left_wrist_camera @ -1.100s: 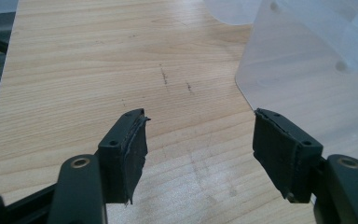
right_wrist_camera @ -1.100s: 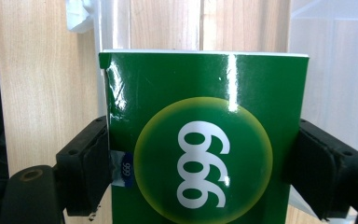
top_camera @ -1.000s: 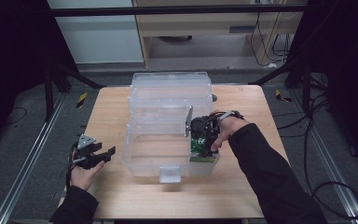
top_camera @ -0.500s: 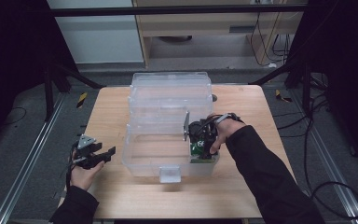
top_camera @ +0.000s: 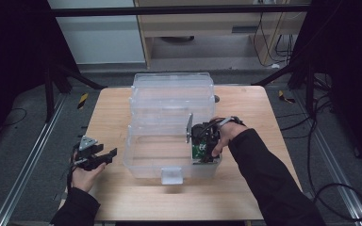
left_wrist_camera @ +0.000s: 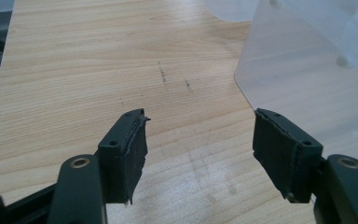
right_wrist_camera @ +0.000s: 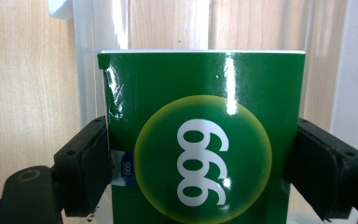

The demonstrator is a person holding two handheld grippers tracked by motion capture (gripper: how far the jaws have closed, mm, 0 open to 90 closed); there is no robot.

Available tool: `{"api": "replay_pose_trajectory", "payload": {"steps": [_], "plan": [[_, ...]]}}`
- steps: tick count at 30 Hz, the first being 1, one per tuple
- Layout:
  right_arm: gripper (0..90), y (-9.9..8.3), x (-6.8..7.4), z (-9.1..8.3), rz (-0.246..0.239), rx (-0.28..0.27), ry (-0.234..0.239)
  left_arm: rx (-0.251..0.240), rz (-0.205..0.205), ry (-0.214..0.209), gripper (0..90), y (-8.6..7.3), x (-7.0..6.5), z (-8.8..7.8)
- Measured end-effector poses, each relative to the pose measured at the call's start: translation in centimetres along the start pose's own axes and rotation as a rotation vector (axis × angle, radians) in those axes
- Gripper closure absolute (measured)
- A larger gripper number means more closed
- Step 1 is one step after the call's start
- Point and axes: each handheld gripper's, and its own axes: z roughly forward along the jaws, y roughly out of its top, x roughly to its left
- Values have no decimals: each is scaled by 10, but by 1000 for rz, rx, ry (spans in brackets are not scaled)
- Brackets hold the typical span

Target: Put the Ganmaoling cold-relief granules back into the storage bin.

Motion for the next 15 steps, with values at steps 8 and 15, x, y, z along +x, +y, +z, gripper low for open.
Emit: {"api": "replay_pose_trajectory", "payload": {"steps": [8,15], "plan": [[160,-2,3,4,22,-17,9,4,3,0,343,0,-1,0],[149,-4,3,3,55,-26,1,4,3,0,343,0,-1,1]]}}
